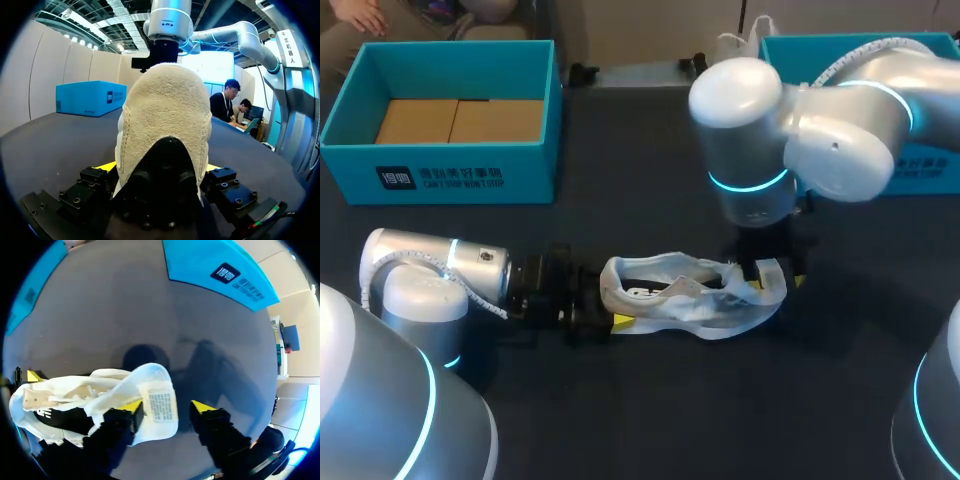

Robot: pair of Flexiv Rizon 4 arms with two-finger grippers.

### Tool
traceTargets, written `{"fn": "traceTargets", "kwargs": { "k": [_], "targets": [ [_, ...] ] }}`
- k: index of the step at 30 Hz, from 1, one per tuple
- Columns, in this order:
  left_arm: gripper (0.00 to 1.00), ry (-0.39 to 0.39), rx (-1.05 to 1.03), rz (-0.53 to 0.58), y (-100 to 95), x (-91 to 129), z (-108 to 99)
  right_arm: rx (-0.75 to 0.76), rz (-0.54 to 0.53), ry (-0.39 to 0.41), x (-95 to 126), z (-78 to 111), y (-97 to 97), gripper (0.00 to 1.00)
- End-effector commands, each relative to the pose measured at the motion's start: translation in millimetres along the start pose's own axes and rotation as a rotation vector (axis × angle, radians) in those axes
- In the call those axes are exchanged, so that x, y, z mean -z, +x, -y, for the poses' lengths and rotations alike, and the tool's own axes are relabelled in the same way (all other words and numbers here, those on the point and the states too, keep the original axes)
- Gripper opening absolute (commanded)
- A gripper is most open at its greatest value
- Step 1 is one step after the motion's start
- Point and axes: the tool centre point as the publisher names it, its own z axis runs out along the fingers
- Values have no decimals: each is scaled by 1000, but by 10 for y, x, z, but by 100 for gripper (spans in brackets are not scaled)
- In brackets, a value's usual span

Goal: Take the shoe out of the shoebox, open the shoe tongue, remove and reinsert the insole, then place the shoe into the shoebox

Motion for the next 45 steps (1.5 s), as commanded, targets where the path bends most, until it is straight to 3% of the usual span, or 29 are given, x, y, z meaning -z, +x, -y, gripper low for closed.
{"fn": "traceTargets", "kwargs": {
  "k": [1,13,23,29,35,45],
  "targets": [
    [0,-2,1,-1,3,11,-21,-6,-4,2,19,5,-42,100],
    [0,-2,1,-1,3,11,-21,46,44,-95,651,-124,-196,100],
    [0,-2,1,-1,3,11,-21,96,49,-210,1092,-351,-264,100],
    [0,-2,1,-1,3,11,-21,260,76,-281,1329,-529,-231,100],
    [0,-2,1,-1,3,11,-21,530,115,-368,1571,-644,-89,100],
    [0,-2,1,-1,3,11,-21,976,65,-507,1978,-640,198,100]
  ]
}}
